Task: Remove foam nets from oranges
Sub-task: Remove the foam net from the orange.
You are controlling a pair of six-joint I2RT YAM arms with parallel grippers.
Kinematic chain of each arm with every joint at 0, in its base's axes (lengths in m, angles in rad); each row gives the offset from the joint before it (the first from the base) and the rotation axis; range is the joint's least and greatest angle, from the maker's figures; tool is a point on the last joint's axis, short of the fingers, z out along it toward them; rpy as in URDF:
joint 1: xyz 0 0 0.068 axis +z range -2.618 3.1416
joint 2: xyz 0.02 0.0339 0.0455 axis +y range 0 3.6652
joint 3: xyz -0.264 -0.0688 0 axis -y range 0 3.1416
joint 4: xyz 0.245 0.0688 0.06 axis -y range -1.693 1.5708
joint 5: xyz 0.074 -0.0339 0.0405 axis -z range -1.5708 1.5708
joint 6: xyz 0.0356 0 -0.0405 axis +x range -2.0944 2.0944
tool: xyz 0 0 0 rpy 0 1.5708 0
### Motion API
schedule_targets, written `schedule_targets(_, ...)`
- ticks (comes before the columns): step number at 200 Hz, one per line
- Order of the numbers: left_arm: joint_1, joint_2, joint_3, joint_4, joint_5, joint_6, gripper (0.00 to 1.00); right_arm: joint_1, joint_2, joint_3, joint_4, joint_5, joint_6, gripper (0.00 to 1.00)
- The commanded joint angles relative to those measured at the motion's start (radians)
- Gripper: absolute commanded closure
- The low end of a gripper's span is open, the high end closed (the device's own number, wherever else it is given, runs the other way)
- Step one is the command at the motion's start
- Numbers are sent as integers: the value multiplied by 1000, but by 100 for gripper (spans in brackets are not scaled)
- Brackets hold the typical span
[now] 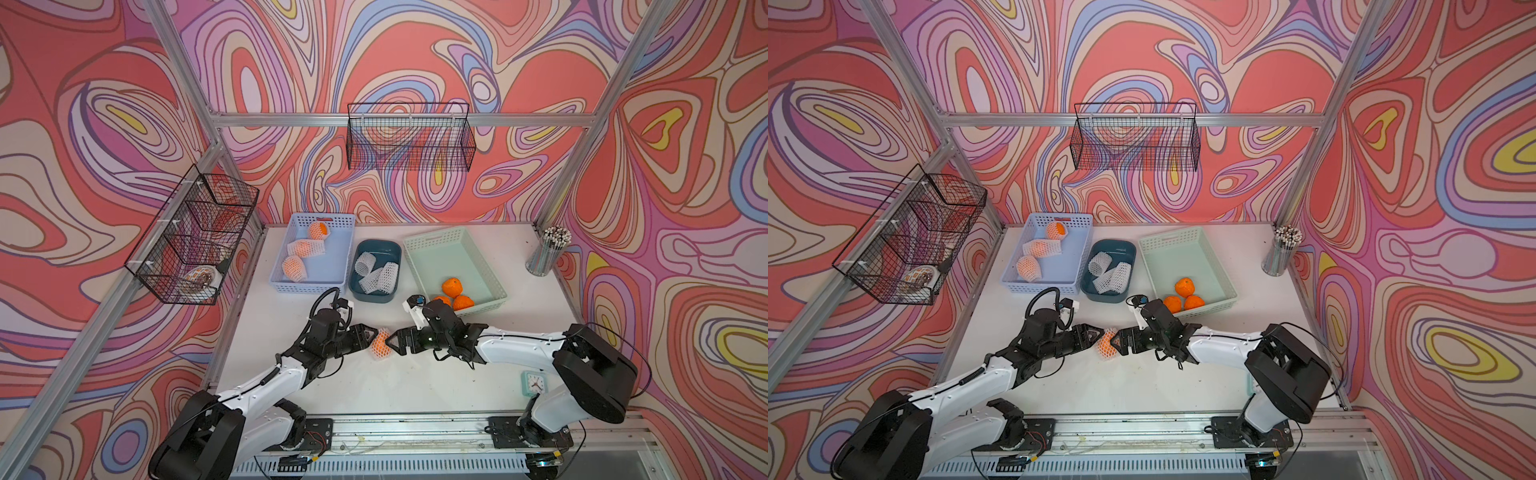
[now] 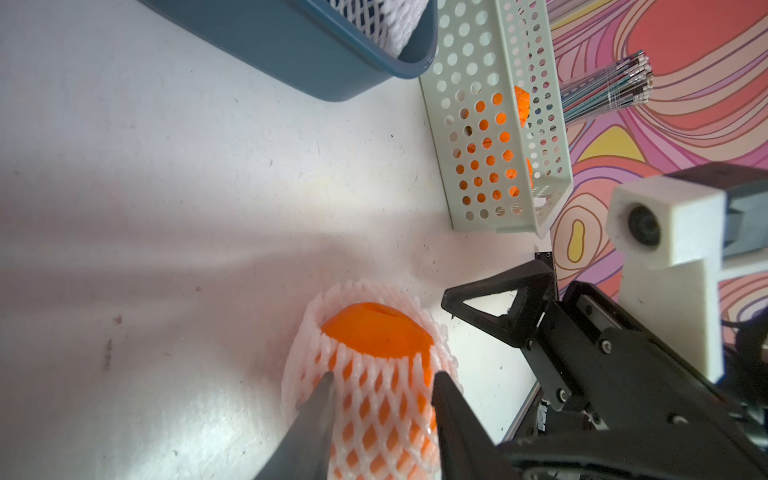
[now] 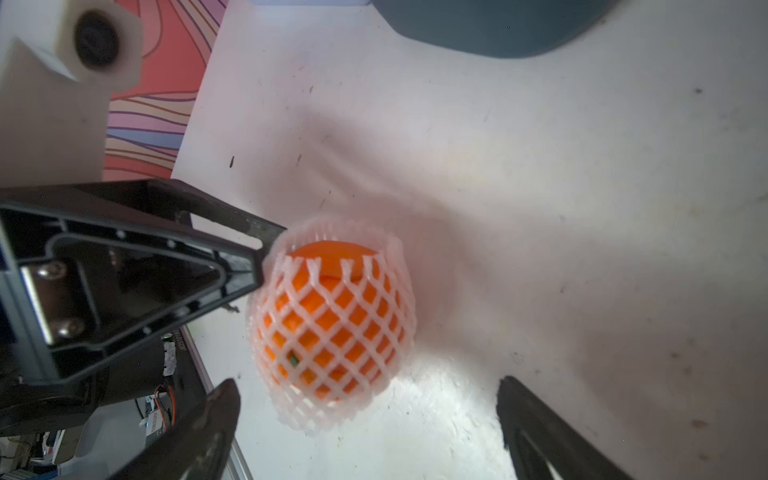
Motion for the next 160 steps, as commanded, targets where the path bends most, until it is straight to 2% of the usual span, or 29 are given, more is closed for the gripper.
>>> schedule_targets(1,4,5,-17,57,31,-1,60,7,26,28,47,-33,-52,3)
schedule_targets(101,1,-35,-66,122,77,-19,67,7,95,62,96,-57,-78,17)
schedule_targets(133,1,-56,-78,129,81,-21,68,7,105,71,94,-65,-83,26)
schedule_targets(160,1,-79,-82,123,82,-20,68,7,114,75,96,-74,-82,42)
